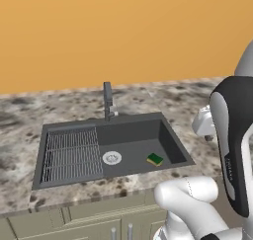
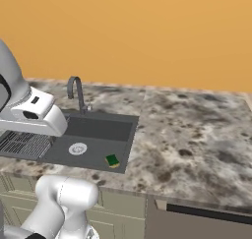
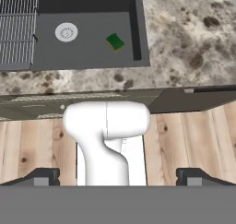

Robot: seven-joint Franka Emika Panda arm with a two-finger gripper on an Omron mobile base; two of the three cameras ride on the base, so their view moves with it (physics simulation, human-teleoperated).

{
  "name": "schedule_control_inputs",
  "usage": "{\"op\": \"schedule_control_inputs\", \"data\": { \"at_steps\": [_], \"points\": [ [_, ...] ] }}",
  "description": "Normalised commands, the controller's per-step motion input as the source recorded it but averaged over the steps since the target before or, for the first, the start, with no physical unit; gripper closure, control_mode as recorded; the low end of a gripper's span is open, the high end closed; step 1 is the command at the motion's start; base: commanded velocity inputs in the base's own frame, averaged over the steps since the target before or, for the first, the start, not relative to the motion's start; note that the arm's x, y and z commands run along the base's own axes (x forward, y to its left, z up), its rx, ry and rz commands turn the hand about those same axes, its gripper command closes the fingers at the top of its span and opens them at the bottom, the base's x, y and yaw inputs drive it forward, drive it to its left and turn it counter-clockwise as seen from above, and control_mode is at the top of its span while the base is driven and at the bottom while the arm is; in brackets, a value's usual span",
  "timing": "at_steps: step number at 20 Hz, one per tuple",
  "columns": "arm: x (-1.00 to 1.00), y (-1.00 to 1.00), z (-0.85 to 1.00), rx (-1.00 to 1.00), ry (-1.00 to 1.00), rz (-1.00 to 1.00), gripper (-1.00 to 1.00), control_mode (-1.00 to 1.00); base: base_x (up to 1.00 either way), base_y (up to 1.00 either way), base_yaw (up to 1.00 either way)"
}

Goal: Pick up the bar soap and sponge from the sink, and place them back in the cabinet, and close the cabinet doors.

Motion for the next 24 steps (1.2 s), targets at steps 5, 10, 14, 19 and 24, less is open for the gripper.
{"op": "schedule_control_inputs", "data": {
  "at_steps": [5,10,14,19,24],
  "points": [
    [0.00,0.00,0.00,0.00,0.00,0.00,-1.00,1.00,0.00,0.00,0.00],
    [0.00,0.00,0.00,0.00,0.00,0.00,-1.00,1.00,0.00,0.00,0.00],
    [0.00,0.00,0.00,0.00,0.00,0.00,-1.00,-1.00,0.00,0.00,0.00],
    [0.00,-0.07,0.00,0.00,0.00,0.01,-1.00,-1.00,0.00,0.00,0.00],
    [0.16,-0.17,0.00,0.00,0.00,0.01,-1.00,-1.00,0.00,0.00,0.00]
  ]
}}
